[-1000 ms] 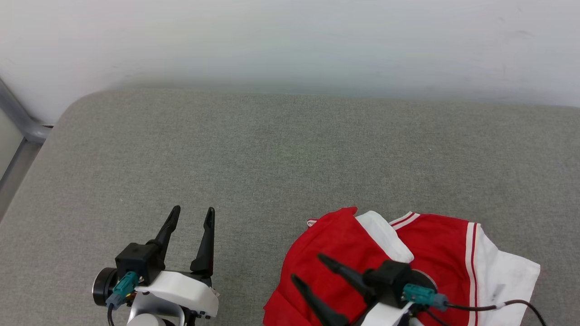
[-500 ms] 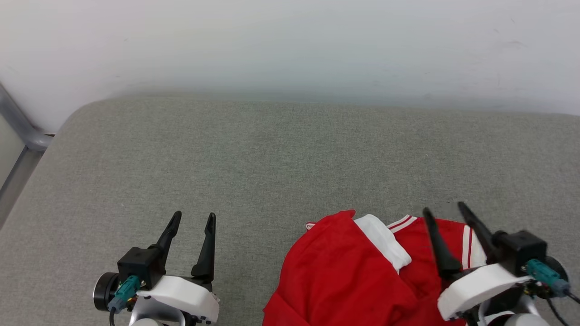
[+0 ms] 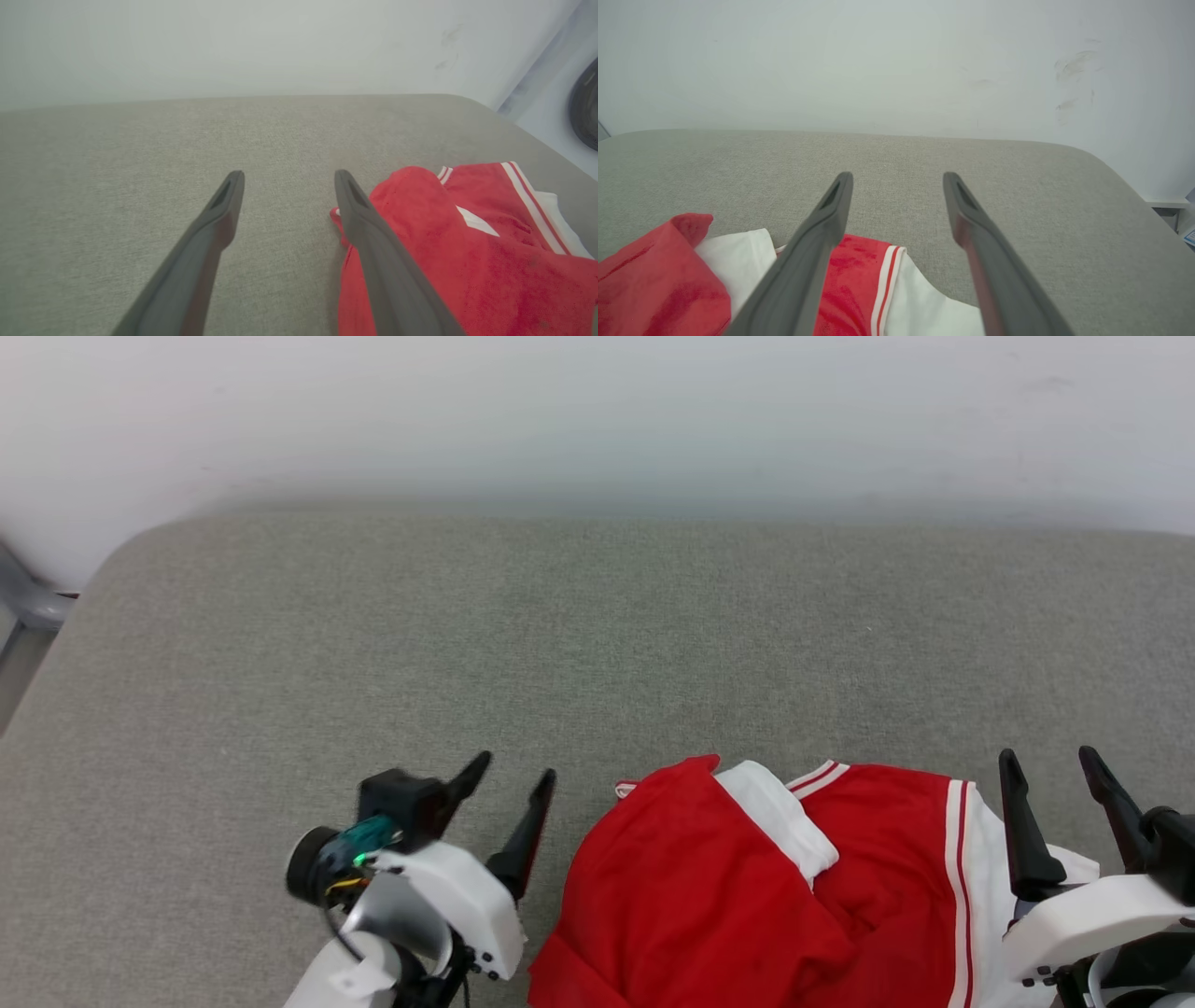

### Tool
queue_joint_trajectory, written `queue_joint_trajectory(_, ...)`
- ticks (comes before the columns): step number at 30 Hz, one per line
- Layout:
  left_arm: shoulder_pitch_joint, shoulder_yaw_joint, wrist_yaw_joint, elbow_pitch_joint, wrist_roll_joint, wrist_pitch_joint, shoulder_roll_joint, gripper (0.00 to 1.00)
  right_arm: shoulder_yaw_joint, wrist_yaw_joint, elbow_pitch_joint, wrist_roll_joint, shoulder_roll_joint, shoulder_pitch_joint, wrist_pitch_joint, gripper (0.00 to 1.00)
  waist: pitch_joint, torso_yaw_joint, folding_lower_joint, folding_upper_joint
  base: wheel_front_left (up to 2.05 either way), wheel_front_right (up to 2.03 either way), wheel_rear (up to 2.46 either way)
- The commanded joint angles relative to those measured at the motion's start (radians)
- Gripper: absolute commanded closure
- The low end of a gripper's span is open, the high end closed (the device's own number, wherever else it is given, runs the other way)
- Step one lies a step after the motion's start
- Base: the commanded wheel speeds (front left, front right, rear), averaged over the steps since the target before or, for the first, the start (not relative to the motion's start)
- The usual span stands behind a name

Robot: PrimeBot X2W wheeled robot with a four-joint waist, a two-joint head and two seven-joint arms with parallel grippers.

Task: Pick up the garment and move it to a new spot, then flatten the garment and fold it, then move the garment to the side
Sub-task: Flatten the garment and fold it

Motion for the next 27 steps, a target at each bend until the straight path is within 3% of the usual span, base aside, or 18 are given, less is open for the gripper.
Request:
queue_joint_trajectory(1,-0.026,-0.027,-0.007,0.003,-0.017,0.050,0.010,0.00,0.003,-0.001,-0.007,0.008,0.003,0.006,0.005,0.00,0.013,-0.008,0.0000,-0.0001,0.00,0.00,0.00)
queue_joint_trajectory(9,-0.132,-0.203,-0.013,0.032,-0.133,0.372,0.106,0.00,0.005,-0.001,-0.001,0.029,0.003,-0.026,0.010,0.00,0.085,-0.050,0.0000,-0.0001,0.00,0.00,0.00)
queue_joint_trajectory(18,-0.202,-0.362,-0.013,0.083,-0.208,0.528,0.204,0.00,0.002,-0.001,0.008,0.040,0.003,-0.052,-0.005,0.00,0.138,-0.082,0.0000,-0.0001,0.00,0.00,0.00)
queue_joint_trajectory(21,-0.205,-0.417,-0.014,0.120,-0.232,0.597,0.230,0.51,0.003,-0.001,0.010,0.042,0.003,-0.058,-0.009,0.00,0.145,-0.085,0.0000,-0.0001,0.00,0.00,0.00)
queue_joint_trajectory(22,-0.205,-0.436,-0.014,0.129,-0.240,0.618,0.237,0.56,0.003,-0.001,0.010,0.043,0.003,-0.059,-0.010,0.00,0.146,-0.086,0.0000,-0.0001,0.00,0.00,0.00)
queue_joint_trajectory(23,-0.207,-0.456,-0.014,0.131,-0.249,0.632,0.243,0.68,0.004,-0.001,0.010,0.044,0.003,-0.060,-0.010,0.00,0.147,-0.087,0.0000,-0.0001,0.00,0.00,0.00)
queue_joint_trajectory(24,-0.213,-0.468,-0.014,0.130,-0.256,0.638,0.249,1.00,0.003,-0.001,0.011,0.045,0.003,-0.060,-0.011,0.00,0.148,-0.087,0.0000,-0.0001,0.00,0.00,0.00)
queue_joint_trajectory(27,-0.237,-0.483,-0.014,0.112,-0.254,0.600,0.263,1.00,-0.003,-0.001,0.014,0.046,0.003,-0.057,-0.011,0.00,0.141,-0.082,0.0000,-0.0001,0.00,0.00,0.00)
